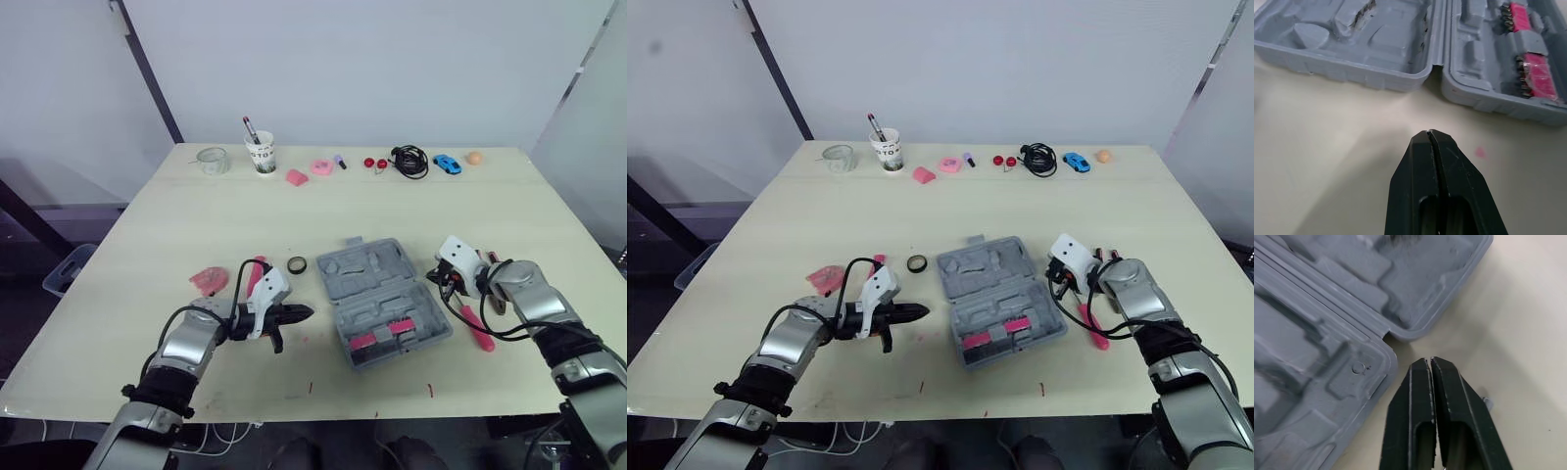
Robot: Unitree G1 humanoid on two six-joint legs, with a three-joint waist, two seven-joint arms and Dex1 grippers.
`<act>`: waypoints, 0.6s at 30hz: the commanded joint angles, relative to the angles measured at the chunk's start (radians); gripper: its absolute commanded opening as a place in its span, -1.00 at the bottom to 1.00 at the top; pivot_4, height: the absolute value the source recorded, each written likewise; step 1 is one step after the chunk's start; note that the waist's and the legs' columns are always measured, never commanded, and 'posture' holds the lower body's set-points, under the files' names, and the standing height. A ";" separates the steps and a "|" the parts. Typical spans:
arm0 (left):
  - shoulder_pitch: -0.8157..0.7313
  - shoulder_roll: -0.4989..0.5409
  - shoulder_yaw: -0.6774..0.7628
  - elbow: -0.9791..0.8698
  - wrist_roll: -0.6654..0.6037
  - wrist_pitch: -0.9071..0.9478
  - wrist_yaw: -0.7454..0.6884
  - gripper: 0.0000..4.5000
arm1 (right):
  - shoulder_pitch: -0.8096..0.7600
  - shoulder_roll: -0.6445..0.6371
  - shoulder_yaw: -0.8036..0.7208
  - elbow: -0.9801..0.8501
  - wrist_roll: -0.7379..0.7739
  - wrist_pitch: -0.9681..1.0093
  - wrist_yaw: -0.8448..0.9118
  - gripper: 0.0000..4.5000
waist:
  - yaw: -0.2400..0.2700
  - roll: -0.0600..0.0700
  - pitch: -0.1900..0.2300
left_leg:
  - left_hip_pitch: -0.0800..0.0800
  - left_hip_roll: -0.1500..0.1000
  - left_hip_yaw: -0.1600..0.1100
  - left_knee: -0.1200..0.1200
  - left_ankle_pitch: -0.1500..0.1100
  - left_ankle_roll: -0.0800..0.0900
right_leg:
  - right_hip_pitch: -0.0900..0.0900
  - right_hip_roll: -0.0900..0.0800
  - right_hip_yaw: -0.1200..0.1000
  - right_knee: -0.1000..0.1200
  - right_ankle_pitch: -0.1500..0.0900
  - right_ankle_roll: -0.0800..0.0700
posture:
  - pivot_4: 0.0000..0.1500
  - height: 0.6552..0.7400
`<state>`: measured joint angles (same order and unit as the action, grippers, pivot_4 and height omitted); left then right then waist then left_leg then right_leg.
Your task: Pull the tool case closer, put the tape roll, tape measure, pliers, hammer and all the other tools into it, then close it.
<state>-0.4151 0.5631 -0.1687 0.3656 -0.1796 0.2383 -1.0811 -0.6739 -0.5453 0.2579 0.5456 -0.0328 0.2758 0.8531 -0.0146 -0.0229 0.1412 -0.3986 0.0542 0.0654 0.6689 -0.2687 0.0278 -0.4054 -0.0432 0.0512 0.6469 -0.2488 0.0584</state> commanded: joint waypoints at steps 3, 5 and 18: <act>-0.021 -0.016 -0.008 0.031 0.021 -0.021 -0.017 -1.00 | -0.065 0.029 -0.003 0.103 -0.042 -0.083 -0.014 -0.98 | -0.001 0.000 0.000 | 0.000 0.000 0.000 0.000 0.000 0.000 | 0.000 0.000 0.000 0.000 0.000 0.000 | 1.00 1.00; -0.022 -0.022 -0.010 0.039 0.027 -0.026 -0.024 -1.00 | -0.080 0.044 0.001 0.143 -0.055 -0.103 -0.012 -0.98 | -0.001 0.000 0.000 | 0.000 0.000 0.000 0.000 0.000 0.000 | 0.000 0.000 0.000 0.000 0.000 0.000 | 1.00 1.00; -0.051 -0.056 -0.024 0.098 0.060 -0.045 -0.034 -1.00 | -0.090 0.086 0.008 0.207 -0.082 -0.153 0.038 -0.98 | -0.002 0.000 0.000 | 0.000 0.000 0.000 0.000 0.000 0.000 | 0.000 0.000 0.000 0.001 0.000 0.000 | 1.00 1.00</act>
<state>-0.4578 0.5145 -0.1921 0.4634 -0.1202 0.2003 -1.1136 -0.7517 -0.4613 0.2669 0.7652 -0.1140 0.1386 0.8773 -0.0165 -0.0228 0.1412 -0.3984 0.0543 0.0652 0.6690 -0.2687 0.0277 -0.4055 -0.0431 0.0514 0.6483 -0.2484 0.0589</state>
